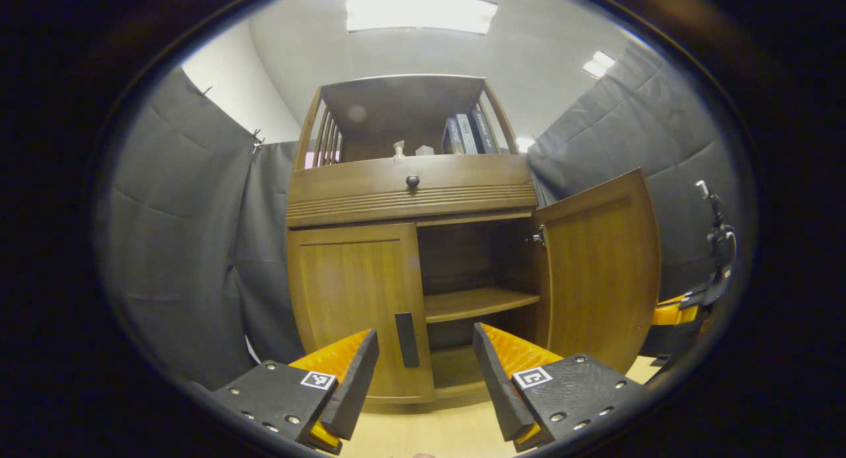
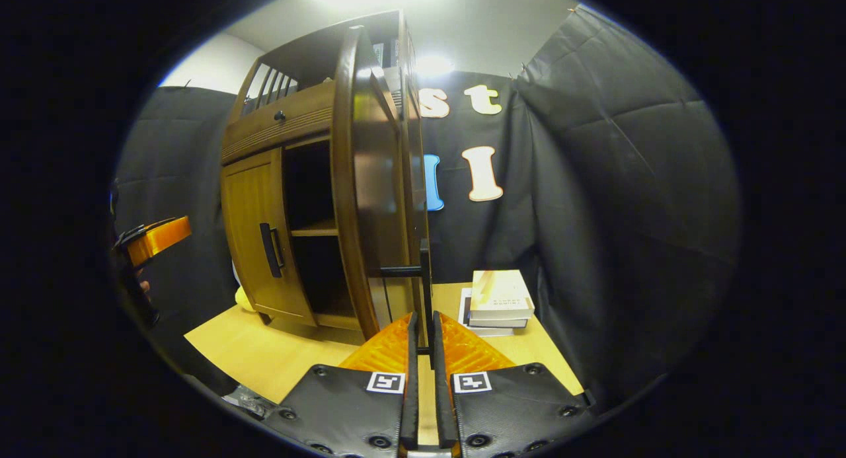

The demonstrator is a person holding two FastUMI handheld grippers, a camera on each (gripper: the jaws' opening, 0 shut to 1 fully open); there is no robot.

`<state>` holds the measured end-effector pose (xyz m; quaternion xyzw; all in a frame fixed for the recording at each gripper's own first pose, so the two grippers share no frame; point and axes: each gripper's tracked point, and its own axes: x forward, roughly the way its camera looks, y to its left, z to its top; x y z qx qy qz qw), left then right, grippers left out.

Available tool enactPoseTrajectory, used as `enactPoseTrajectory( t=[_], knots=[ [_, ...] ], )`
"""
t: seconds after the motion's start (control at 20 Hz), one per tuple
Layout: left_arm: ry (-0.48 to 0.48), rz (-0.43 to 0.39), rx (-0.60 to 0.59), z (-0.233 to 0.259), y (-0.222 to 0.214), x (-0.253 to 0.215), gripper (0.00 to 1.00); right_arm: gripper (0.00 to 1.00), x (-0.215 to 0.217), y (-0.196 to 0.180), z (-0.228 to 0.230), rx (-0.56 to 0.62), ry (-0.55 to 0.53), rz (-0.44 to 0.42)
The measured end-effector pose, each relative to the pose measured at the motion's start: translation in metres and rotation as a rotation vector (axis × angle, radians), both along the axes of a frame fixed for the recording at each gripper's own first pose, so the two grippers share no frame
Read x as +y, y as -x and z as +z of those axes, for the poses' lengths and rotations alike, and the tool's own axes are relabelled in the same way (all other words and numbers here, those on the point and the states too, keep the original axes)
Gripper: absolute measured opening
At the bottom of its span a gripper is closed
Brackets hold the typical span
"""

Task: Open the right door of the double-door shoe cabinet with the right hand, and open the left door with the left hand.

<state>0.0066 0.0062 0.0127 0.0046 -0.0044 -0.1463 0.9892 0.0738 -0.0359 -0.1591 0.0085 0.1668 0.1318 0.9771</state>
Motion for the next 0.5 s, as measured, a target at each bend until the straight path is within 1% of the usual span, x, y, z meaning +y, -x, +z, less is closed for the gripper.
enactPoseTrajectory(
  t=[0.05, 0.1, 0.2, 0.3, 0.35, 0.4, 0.5],
  knots=[
    [0.002, -0.007, -0.004, 0.000, -0.002, -0.001, 0.83, 0.19, -0.003, 0.002, 0.006, -0.015, 0.010, -0.019],
    [0.003, -0.014, -0.009, 0.000, -0.004, -0.002, 0.83, 0.35, -0.009, 0.011, 0.013, -0.028, 0.026, -0.050],
    [0.006, -0.020, -0.005, -0.002, -0.007, -0.002, 0.83, 0.66, -0.022, 0.015, 0.020, -0.060, 0.049, -0.110],
    [0.015, -0.025, 0.005, -0.004, -0.010, -0.005, 0.83, 0.96, -0.031, 0.027, 0.033, -0.087, 0.036, -0.175],
    [0.020, -0.024, 0.010, -0.004, -0.011, -0.006, 0.83, 1.00, -0.034, 0.033, 0.037, -0.102, 0.028, -0.200],
    [0.024, -0.023, 0.014, -0.006, -0.013, -0.006, 0.83, 0.99, -0.039, 0.036, 0.043, -0.119, 0.034, -0.223],
    [0.029, -0.021, 0.019, -0.009, -0.017, -0.006, 0.83, 0.99, -0.048, 0.044, 0.051, -0.143, 0.063, -0.262]
  ],
)
